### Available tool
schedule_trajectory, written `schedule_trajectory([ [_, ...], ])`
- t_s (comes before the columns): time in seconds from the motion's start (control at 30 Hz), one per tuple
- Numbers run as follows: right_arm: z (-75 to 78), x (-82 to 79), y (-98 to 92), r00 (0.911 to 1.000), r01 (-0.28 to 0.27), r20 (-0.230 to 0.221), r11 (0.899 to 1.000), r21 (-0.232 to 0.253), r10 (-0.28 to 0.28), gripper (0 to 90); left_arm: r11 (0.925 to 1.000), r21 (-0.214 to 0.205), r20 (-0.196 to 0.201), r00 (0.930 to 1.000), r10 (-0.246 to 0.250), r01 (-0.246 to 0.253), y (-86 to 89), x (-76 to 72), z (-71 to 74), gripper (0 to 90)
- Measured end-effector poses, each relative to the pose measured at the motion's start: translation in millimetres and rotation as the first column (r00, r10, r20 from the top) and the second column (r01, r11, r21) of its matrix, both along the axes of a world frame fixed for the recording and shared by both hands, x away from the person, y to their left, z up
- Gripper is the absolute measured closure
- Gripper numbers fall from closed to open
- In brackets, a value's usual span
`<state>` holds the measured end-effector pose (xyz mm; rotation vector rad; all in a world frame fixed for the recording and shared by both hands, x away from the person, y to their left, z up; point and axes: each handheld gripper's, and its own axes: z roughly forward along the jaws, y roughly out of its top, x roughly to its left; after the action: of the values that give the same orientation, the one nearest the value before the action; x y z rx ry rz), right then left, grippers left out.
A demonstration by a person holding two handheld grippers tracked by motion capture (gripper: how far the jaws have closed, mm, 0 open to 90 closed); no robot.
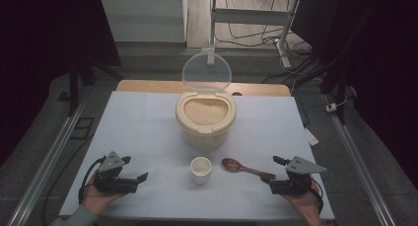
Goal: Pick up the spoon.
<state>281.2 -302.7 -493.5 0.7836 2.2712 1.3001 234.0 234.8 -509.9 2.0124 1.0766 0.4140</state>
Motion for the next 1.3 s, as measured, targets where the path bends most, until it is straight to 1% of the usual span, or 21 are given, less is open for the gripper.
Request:
schedule_trajectory([
  [0.07, -0.7, 0.4, 0.5, 1.0000, -0.003, -0.001, 1.000, 0.003, 0.003, 19.0, 1.0000, 0.001, 0.001, 1.0000, 0.000, 0.000, 0.3, 0.1, 0.0, 12.0],
  [0.1, -1.2, 0.2, 0.7, 1.0000, -0.004, 0.007, 1.000, 0.003, 0.004, 18.6, 1.0000, 0.000, -0.002, 1.0000, 0.001, -0.001, 0.5, 0.3, -0.1, 12.1],
  [0.2, -1.6, 0.1, 0.4, 0.9999, -0.002, 0.014, 1.000, 0.020, 0.002, 18.3, 1.0000, 0.000, -0.009, 1.0000, 0.000, 0.000, 0.9, -0.1, -0.6, 12.1],
  [0.33, -0.6, -0.3, -0.3, 0.9999, 0.004, 0.015, 1.000, 0.011, -0.004, 18.2, 1.0000, 0.000, -0.005, 1.0000, -0.002, 0.002, 0.7, -1.0, 0.0, 12.1],
  [0.37, -0.5, 0.3, -0.3, 0.9999, 0.007, 0.013, 1.000, 0.014, -0.007, 18.7, 1.0000, -0.001, -0.006, 1.0000, -0.003, 0.003, 0.6, -1.2, 0.1, 12.1],
  [0.4, 0.3, 0.7, -0.8, 1.0000, 0.009, 0.003, 1.000, 0.007, -0.009, 19.1, 1.0000, 0.000, -0.006, 1.0000, -0.004, 0.004, 0.4, -1.1, 0.0, 12.1],
  [0.53, 1.2, 1.2, -1.6, 0.9995, 0.030, -0.011, 1.000, -0.002, -0.030, 20.7, 1.0000, -0.002, -0.014, 0.9999, -0.010, 0.009, -0.5, -0.5, -1.0, 12.1],
  [0.63, 1.4, 1.6, -2.4, 0.9990, 0.042, -0.013, 0.999, -0.011, -0.042, 21.3, 0.9999, 0.000, -0.017, 0.9998, -0.013, 0.013, -0.9, -0.2, -1.7, 12.1],
  [0.67, 1.5, 2.5, -2.7, 0.9986, 0.046, -0.026, 0.999, -0.010, -0.046, 21.5, 0.9999, 0.003, -0.019, 0.9997, -0.013, 0.013, -0.9, 0.0, -2.1, 12.1],
  [0.73, 2.4, 3.6, -1.9, 0.9985, 0.041, -0.037, 0.999, -0.010, -0.041, 21.8, 0.9999, 0.002, -0.021, 0.9996, -0.016, 0.016, -0.9, 0.3, -2.3, 12.1],
  [0.8, 5.2, 4.0, -0.3, 0.9987, 0.034, -0.039, 0.999, -0.013, -0.034, 22.3, 0.9998, 0.001, -0.023, 0.9996, -0.017, 0.017, -0.9, 0.7, -2.1, 12.1],
  [0.87, 9.1, 5.3, 2.1, 0.9986, 0.015, -0.050, 1.000, -0.011, -0.016, 22.4, 0.9998, -0.001, -0.023, 0.9996, -0.019, 0.019, -1.0, 0.9, -1.7, 12.2],
  [0.9, 13.3, 6.3, 4.5, 0.9986, 0.004, -0.053, 1.000, -0.022, -0.005, 22.4, 0.9997, 0.001, -0.019, 0.9995, -0.023, 0.023, -1.6, 1.0, -1.4, 12.3],
  [0.97, 22.0, 8.9, 8.4, 0.9972, -0.011, -0.074, 0.999, -0.052, 0.007, 22.2, 0.9996, 0.003, -0.019, 0.9995, -0.026, 0.026, -1.8, 1.2, -1.7, 12.3],
  [1.0, 26.8, 9.9, 10.2, 0.9972, -0.014, -0.074, 0.998, -0.069, 0.009, 22.6, 0.9996, 0.002, -0.024, 0.9993, -0.028, 0.028, -2.2, 1.5, -2.1, 12.3],
  [1.03, 30.4, 11.0, 11.4, 0.9968, -0.023, -0.078, 0.997, -0.076, 0.017, 23.5, 0.9996, 0.002, -0.024, 0.9993, -0.028, 0.028, -2.3, 1.6, -2.2, 12.3],
  [1.07, 34.5, 12.6, 13.5, 0.9955, -0.033, -0.091, 0.996, -0.078, 0.026, 23.6, 0.9996, 0.002, -0.024, 0.9993, -0.028, 0.028, -2.3, 1.6, -2.2, 12.3],
  [1.1, 39.5, 14.6, 16.3, 0.9940, -0.039, -0.105, 0.994, -0.098, 0.029, 23.8, 0.9996, 0.003, -0.026, 0.9992, -0.029, 0.029, -2.6, 2.0, -2.5, 12.3],
  [1.13, 41.9, 15.4, 18.3, 0.9944, -0.038, -0.103, 0.993, -0.112, 0.027, 24.0, 0.9996, 0.003, -0.026, 0.9992, -0.029, 0.029, -2.6, 2.0, -2.5, 12.3],
  [1.17, 46.3, 17.3, 21.4, 0.9937, -0.040, -0.109, 0.990, -0.131, 0.026, 24.5, 0.9995, 0.003, -0.028, 0.9991, -0.030, 0.031, -2.7, 2.3, -2.9, 12.3],
  [1.3, 58.3, 28.0, 29.7, 0.9883, -0.065, -0.147, 0.983, -0.171, 0.040, 25.2, 0.9995, 0.006, -0.036, 0.9988, -0.031, 0.032, -2.6, 4.1, -4.5, 12.3],
])
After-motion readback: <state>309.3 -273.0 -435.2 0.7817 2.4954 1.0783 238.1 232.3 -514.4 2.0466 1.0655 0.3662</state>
